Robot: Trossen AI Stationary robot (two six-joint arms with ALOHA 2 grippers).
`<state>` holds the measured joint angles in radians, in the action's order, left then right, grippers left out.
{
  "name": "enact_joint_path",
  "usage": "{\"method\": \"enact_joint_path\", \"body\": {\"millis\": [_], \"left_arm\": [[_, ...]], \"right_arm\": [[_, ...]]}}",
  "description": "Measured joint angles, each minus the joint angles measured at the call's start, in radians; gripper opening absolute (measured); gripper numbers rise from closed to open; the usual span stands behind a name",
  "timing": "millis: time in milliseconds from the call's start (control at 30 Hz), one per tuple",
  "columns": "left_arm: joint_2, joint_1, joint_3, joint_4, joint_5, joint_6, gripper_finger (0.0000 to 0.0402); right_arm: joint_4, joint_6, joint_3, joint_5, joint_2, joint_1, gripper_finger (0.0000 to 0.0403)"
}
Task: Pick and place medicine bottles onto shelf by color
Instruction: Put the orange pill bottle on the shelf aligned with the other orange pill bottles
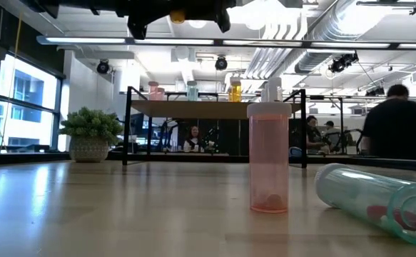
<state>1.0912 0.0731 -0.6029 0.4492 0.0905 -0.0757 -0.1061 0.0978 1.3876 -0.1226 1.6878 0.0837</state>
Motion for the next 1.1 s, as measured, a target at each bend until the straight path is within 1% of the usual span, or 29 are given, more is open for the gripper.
{"method": "enact_joint_path", "body": {"millis": [300, 433, 700, 800, 1000, 1100], "left_arm": [[-0.001, 0.003, 0.000, 0.009, -0.055, -0.003, 0.0170], [-0.001, 0.003, 0.000, 0.024, -0.056, -0.004, 0.0170], [-0.001, 0.003, -0.001, 0.030, -0.054, -0.008, 0.0169], [-0.001, 0.003, -0.001, 0.030, -0.055, -0.009, 0.0157], [-0.001, 0.003, -0.001, 0.030, -0.072, -0.009, 0.0111], [-0.001, 0.003, -0.001, 0.030, -0.085, -0.007, 0.0095]], "right_arm": [[0.037, -0.010, 0.000, 0.003, 0.000, 0.001, 0.0081], [0.046, -0.003, 0.000, 0.025, 0.000, 0.001, 0.0081], [0.059, 0.001, -0.001, 0.026, 0.000, 0.002, 0.0081], [0.060, 0.016, -0.001, 0.026, 0.000, 0.002, 0.0081], [0.060, 0.018, -0.001, 0.025, 0.000, 0.002, 0.0081], [0.061, 0.018, -0.001, 0.026, 0.000, 0.002, 0.0081]]}}
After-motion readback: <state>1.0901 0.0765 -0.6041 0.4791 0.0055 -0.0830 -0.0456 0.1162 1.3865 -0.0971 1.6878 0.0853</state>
